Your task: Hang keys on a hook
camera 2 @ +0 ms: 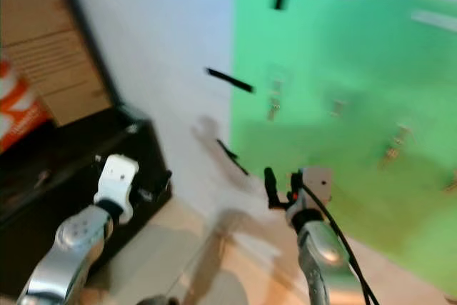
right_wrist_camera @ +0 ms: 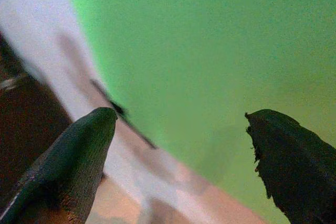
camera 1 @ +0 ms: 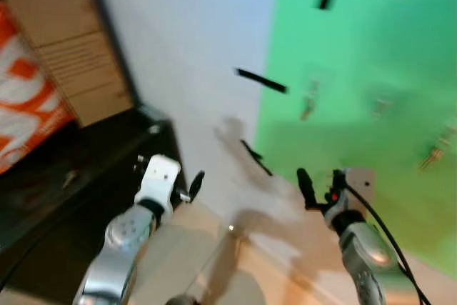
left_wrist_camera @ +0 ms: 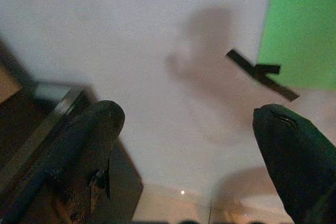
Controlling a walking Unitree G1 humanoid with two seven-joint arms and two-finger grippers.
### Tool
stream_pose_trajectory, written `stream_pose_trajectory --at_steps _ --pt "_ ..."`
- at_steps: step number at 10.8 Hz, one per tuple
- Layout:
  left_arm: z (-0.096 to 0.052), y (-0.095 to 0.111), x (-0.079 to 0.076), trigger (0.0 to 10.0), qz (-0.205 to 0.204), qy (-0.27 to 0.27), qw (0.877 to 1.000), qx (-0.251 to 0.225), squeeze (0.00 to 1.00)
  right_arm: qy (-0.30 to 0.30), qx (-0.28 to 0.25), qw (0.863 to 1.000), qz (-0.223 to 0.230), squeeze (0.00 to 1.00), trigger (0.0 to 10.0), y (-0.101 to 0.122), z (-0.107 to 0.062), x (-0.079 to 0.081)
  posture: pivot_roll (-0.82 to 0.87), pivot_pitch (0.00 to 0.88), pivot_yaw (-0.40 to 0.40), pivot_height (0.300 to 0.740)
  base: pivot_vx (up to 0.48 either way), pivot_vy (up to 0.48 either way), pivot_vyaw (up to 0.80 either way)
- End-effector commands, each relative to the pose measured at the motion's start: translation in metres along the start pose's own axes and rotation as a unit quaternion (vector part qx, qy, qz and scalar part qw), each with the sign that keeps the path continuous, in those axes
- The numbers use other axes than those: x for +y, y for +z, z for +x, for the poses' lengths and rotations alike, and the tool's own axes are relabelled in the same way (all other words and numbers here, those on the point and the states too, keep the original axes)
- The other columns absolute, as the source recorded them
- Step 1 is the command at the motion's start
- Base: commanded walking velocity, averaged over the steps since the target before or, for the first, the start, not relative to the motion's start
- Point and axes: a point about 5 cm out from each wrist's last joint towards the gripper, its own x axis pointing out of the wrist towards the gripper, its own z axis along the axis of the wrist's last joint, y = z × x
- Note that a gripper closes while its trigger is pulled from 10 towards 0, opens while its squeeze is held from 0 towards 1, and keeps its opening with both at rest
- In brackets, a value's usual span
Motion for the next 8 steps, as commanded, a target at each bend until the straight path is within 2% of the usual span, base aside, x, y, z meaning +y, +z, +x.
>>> stream_pose_trajectory --at_steps 1,4,8 --pt "0.0 0.007 0.0 10.0 -0.003 0.001 1.0 -0.012 0.4 0.01 0.01 1.0 -0.001 1.0 10.0 -0.003 0.002 0.003 -0.1 0.0 0.055 0.74 0.0 0.0 0.79" --pt "0.009 0.012 -0.001 10.0 -0.008 0.011 1.0 -0.025 0.38 0.001 0.013 1.0 0.002 1.0 10.0 -0.002 -0.002 -0.002 -0.11 0.0 0.049 0.74 0.0 0.0 0.78" --pt "0.009 0.018 0.004 10.0 -0.007 0.033 0.999 -0.043 0.36 0.002 0.004 1.0 -0.005 1.0 10.0 0.004 -0.001 -0.001 -0.11 0.0 0.062 0.74 0.0 0.0 0.77"
